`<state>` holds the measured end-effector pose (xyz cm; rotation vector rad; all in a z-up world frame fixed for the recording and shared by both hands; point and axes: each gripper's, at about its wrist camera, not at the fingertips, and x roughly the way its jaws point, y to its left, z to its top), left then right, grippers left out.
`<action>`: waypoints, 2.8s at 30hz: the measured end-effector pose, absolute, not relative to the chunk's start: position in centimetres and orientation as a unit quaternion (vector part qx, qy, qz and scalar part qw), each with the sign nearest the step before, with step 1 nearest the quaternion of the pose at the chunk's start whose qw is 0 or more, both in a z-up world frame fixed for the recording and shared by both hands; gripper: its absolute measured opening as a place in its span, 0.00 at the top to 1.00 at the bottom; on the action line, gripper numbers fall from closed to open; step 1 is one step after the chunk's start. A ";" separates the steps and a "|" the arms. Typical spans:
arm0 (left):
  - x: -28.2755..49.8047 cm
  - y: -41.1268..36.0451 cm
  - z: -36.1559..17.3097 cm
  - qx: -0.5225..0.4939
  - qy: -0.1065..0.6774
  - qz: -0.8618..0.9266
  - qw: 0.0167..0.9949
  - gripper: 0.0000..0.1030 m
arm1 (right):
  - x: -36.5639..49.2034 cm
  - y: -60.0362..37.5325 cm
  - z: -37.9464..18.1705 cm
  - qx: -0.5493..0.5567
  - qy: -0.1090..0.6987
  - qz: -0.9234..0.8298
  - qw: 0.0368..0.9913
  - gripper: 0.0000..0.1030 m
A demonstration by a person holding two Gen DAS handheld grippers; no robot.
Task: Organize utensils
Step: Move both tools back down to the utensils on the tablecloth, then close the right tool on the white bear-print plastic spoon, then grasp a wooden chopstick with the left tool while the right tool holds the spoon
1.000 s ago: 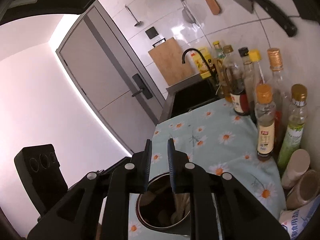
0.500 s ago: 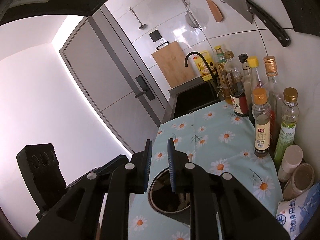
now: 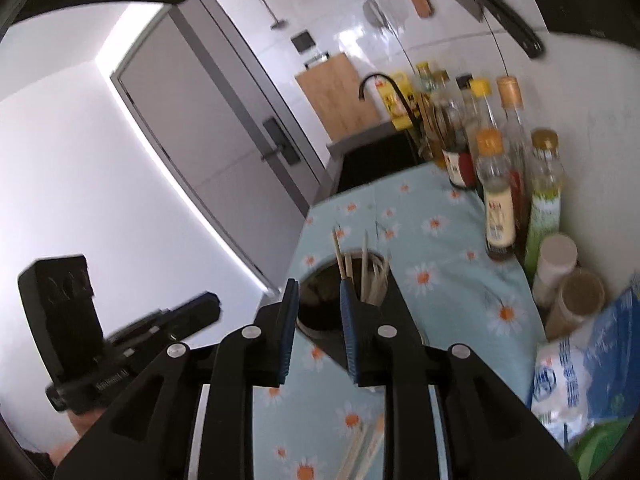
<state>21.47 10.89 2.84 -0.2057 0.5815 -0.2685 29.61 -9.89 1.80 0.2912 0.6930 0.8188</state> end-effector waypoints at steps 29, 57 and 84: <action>13.5 12.9 -9.9 -0.185 0.450 -0.126 0.865 0.86 | 27.8 -5.9 -17.9 0.073 0.671 0.336 0.657 0.78; 15.0 10.6 -12.4 -0.177 0.507 -0.138 0.832 0.86 | 28.4 -6.2 -19.9 0.117 0.653 0.407 0.628 0.93; 19.0 4.4 -16.2 -0.124 0.606 -0.024 0.785 0.86 | 29.4 -13.2 -15.5 0.134 0.599 0.493 0.617 0.95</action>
